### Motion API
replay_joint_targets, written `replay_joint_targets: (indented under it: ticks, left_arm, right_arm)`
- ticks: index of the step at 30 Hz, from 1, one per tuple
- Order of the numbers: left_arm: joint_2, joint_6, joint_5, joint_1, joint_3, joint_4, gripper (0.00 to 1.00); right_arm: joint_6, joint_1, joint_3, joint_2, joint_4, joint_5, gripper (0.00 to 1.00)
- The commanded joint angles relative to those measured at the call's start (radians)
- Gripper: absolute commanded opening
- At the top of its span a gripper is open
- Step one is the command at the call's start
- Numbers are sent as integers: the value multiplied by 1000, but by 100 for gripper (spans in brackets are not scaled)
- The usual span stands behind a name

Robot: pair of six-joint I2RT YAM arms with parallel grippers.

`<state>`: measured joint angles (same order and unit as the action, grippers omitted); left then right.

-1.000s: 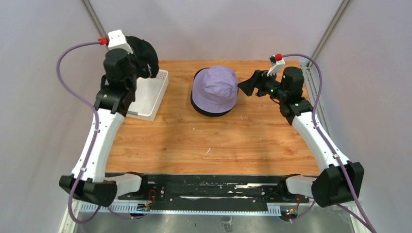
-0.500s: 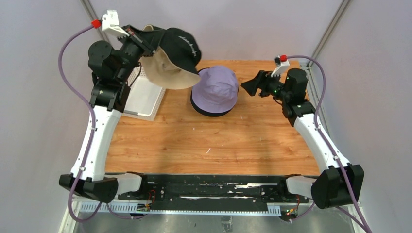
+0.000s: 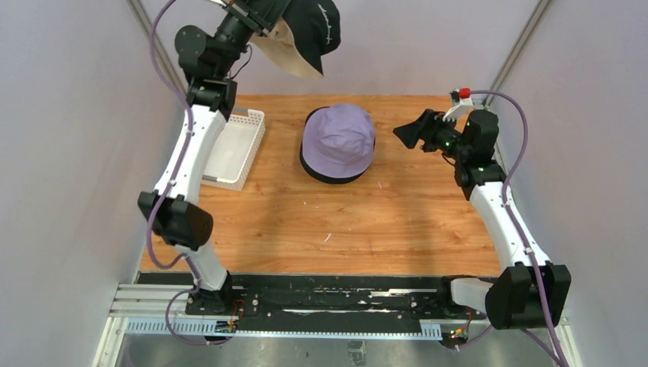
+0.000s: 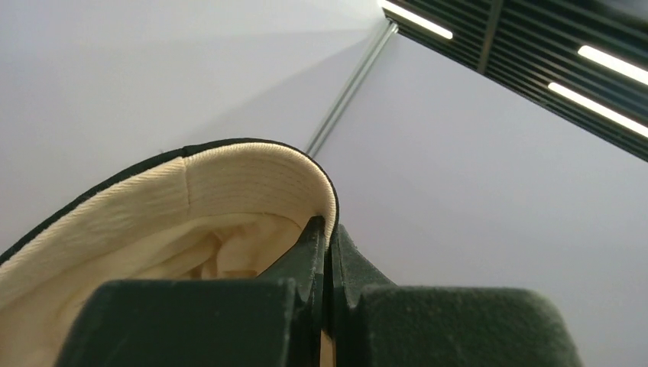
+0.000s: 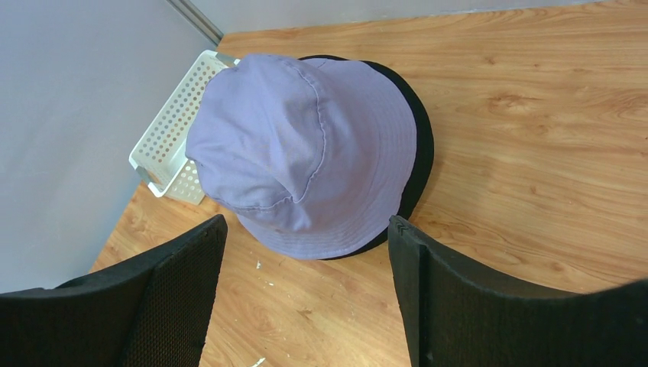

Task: Stack the hats
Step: Stack the hat on the hat.

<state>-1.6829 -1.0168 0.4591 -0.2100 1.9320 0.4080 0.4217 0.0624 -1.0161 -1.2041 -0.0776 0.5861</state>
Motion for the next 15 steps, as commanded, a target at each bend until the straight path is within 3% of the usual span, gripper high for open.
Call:
replay_joint_targets:
  ticks: [1, 8, 12, 15]
  left_arm:
    - [-173, -109, 50, -41, 170, 155, 0]
    - [-466, -196, 62, -92, 484, 169, 0]
    - [-546, -244, 73, -112, 507, 233, 0]
    - [-540, -274, 102, -127, 424, 301, 0]
  right_arm:
    - [21, -44, 19, 20, -41, 43, 77]
    - [35, -84, 35, 14, -61, 73, 76]
    - [42, -100, 38, 10, -68, 83, 76]
    - [43, -109, 40, 14, -70, 83, 76]
